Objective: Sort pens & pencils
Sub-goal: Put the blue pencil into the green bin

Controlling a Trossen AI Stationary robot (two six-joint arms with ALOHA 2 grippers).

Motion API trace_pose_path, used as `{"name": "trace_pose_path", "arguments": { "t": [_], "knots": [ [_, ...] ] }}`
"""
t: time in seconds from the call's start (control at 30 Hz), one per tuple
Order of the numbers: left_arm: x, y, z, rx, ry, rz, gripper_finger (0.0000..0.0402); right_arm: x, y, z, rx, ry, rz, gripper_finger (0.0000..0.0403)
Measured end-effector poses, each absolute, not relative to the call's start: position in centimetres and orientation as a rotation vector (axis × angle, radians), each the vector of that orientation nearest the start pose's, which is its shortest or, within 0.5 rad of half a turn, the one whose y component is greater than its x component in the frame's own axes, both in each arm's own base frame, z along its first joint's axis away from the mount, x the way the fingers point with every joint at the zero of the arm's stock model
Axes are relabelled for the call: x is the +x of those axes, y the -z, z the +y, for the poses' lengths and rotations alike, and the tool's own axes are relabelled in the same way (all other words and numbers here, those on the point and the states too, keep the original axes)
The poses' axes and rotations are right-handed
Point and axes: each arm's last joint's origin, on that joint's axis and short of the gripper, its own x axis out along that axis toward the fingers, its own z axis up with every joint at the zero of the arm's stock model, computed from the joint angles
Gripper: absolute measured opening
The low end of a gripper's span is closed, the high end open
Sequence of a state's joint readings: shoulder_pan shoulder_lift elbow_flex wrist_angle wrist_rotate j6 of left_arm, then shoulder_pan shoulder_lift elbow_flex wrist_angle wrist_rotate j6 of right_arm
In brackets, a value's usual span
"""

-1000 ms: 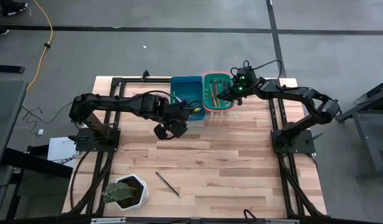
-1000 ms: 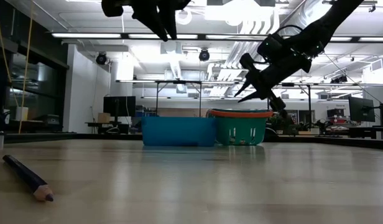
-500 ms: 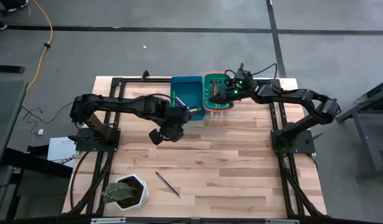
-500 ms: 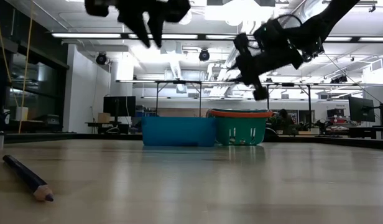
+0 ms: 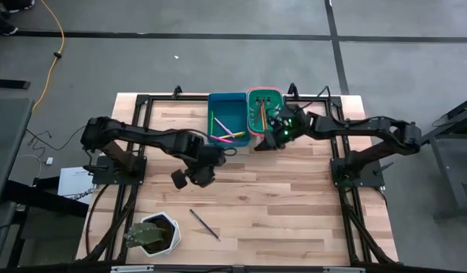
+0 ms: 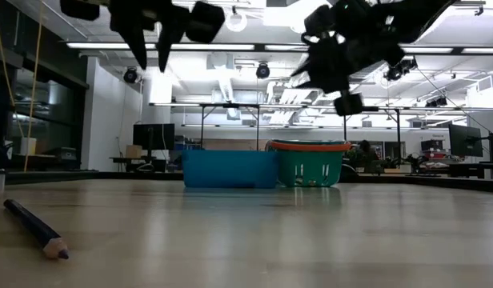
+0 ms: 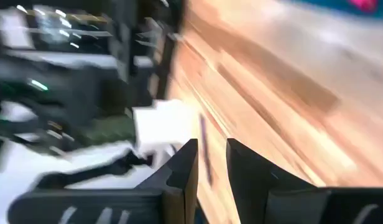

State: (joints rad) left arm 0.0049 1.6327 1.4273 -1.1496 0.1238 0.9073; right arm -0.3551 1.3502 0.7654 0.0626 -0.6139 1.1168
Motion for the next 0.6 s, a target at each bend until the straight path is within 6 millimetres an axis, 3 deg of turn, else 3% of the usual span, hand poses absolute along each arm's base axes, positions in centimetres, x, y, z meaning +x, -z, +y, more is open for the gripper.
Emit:
{"name": "trace_pose_path", "arguments": {
  "t": [0.3,0.6],
  "knots": [
    [30.6,-29.1,-1.2,0.655,0.676,1.153,0.0079,24.8,-25.1,-2.2,1.238,0.103,0.645,0.0075],
    [30.7,-29.2,-2.3,0.632,0.716,1.109,0.0078,23.8,-25.4,4.4,1.249,0.166,0.671,0.0075]
  ]
}}
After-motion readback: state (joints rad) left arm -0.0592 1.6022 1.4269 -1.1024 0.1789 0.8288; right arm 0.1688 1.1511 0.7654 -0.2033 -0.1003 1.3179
